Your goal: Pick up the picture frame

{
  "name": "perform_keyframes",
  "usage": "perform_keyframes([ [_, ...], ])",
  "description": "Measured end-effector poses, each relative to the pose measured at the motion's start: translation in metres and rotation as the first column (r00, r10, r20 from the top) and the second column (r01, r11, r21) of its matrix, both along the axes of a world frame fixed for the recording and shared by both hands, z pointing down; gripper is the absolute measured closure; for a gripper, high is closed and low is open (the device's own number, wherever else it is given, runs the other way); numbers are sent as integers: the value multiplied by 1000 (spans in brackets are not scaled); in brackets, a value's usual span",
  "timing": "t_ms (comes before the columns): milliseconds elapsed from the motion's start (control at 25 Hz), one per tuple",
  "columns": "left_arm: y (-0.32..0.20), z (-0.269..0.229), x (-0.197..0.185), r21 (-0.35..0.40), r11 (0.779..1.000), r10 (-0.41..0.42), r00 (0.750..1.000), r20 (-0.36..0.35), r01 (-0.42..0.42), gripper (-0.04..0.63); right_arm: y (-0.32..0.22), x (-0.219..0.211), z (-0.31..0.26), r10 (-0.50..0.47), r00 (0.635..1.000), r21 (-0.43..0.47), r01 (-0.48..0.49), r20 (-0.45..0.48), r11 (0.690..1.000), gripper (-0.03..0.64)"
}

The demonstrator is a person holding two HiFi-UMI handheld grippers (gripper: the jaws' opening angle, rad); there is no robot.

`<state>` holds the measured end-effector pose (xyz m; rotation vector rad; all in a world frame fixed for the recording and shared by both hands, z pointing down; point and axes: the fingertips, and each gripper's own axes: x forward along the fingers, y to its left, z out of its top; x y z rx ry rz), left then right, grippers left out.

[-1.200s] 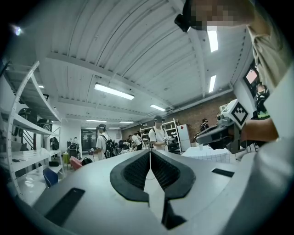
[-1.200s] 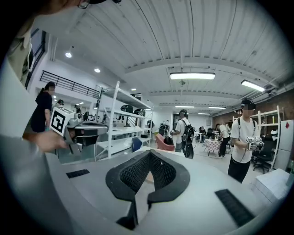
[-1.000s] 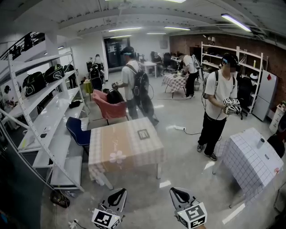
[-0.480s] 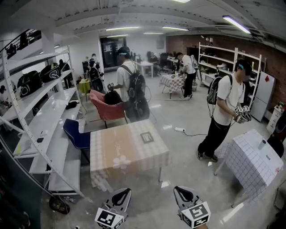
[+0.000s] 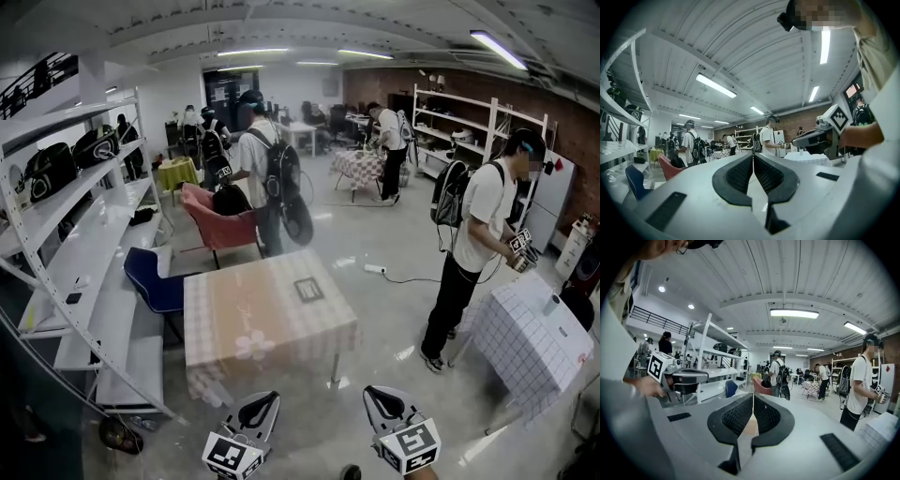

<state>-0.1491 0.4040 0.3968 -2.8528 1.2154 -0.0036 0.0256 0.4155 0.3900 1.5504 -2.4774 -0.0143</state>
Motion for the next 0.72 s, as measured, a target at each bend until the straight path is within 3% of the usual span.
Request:
perform_keyframes([
  [240,-52,9,14,-8,1000,-23,1000,16,23,576,-57,14,13,-27,999,-14,27,17,1000,591],
  [720,-180,20,86,-43,996,-83,996,27,84,577,-195,73,26,-118,993,-45,119,32,992,591],
])
